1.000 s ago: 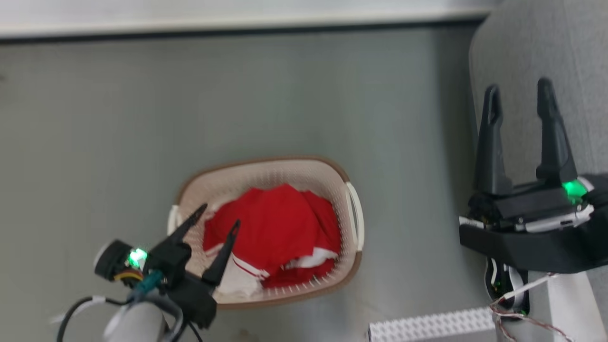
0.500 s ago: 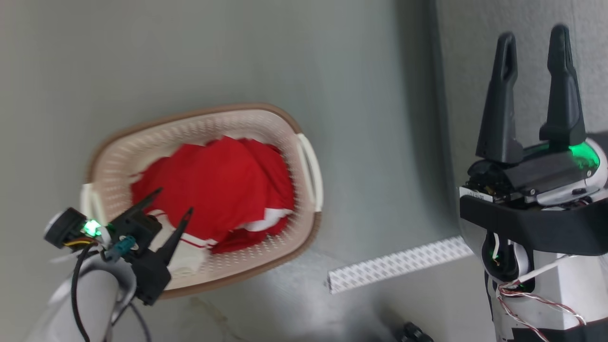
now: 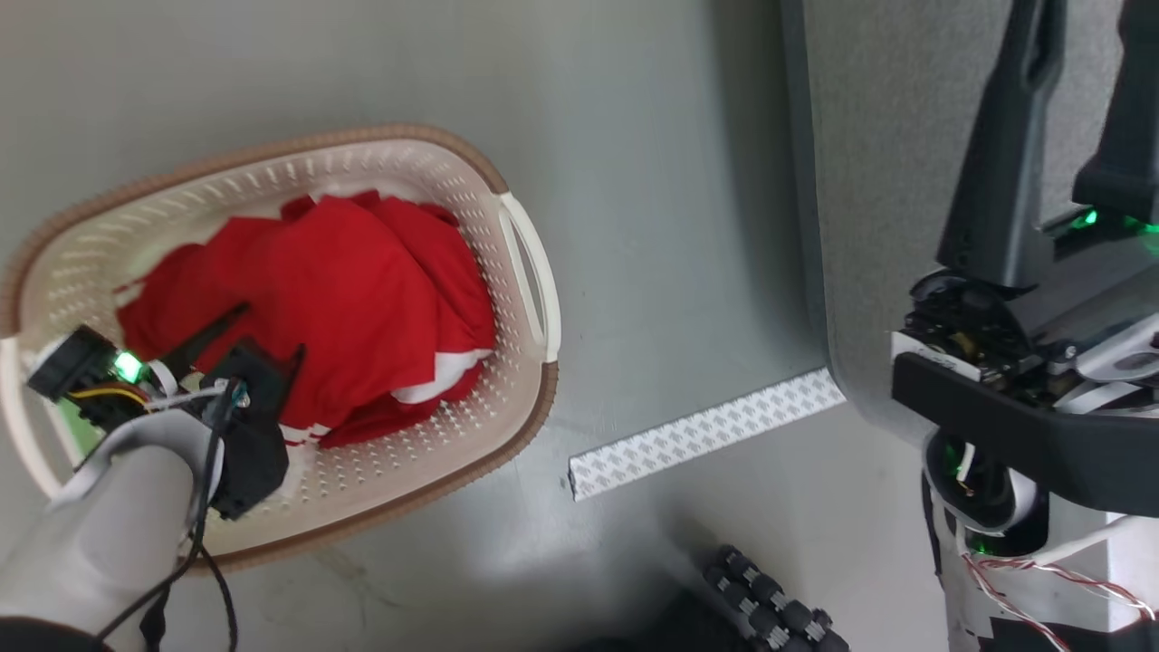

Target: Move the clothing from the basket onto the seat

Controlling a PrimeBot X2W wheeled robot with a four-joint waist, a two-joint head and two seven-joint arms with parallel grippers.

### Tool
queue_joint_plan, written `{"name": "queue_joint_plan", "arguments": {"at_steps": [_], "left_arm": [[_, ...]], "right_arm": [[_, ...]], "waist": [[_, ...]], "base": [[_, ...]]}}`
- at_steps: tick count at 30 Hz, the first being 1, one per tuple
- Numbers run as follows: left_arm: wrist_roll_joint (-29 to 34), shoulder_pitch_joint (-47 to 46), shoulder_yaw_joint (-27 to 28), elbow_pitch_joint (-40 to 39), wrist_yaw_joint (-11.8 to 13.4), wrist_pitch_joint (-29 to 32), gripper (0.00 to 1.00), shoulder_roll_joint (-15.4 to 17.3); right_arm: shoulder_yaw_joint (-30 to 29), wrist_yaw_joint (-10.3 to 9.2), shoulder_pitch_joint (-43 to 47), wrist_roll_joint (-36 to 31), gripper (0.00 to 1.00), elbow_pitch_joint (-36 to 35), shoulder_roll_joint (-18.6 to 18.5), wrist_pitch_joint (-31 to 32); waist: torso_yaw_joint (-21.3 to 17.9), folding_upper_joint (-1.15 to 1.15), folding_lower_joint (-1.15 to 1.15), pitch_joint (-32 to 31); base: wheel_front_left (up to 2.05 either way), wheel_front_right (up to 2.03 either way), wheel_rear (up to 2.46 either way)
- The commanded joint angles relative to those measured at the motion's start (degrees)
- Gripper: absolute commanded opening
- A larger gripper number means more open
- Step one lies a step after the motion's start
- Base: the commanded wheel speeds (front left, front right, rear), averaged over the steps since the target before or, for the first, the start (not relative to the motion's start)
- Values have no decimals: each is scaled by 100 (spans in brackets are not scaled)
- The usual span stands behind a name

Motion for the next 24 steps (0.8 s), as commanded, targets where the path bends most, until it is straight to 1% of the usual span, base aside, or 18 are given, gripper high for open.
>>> {"name": "queue_joint_plan", "arguments": {"at_steps": [1,7,17,18,20,21,24], "left_arm": [[81,-79,-13,78,61,19,100,45],[201,-341,-139,425,229,57,100,61],[126,-573,-231,911,212,22,100,32],[122,-588,-246,953,205,16,79,28],[96,-643,-268,1012,195,-14,20,15],[85,-663,-279,1046,187,-32,0,10],[57,-677,-313,1101,183,-88,0,-26]], "right_arm": [[31,2,-53,24,100,-1,15,-9],[198,2,-138,167,100,-88,15,-10],[267,2,-115,258,100,-172,15,-10],[270,2,-111,257,100,-172,15,-9],[280,2,-116,249,100,-159,15,-9],[282,2,-120,244,100,-151,15,-9],[276,2,-116,223,100,-135,15,-9]], "waist": [[-108,-1,-1,234],[-184,-1,-1,386],[-288,-1,-1,481],[-289,-1,-1,485],[-287,-1,-1,488],[-284,-1,-1,488],[-260,-1,-1,474]], "base": [[0,0,0],[0,0,0],[0,0,0],[0,0,0],[0,0,0],[0,0,0],[0,0,0]]}}
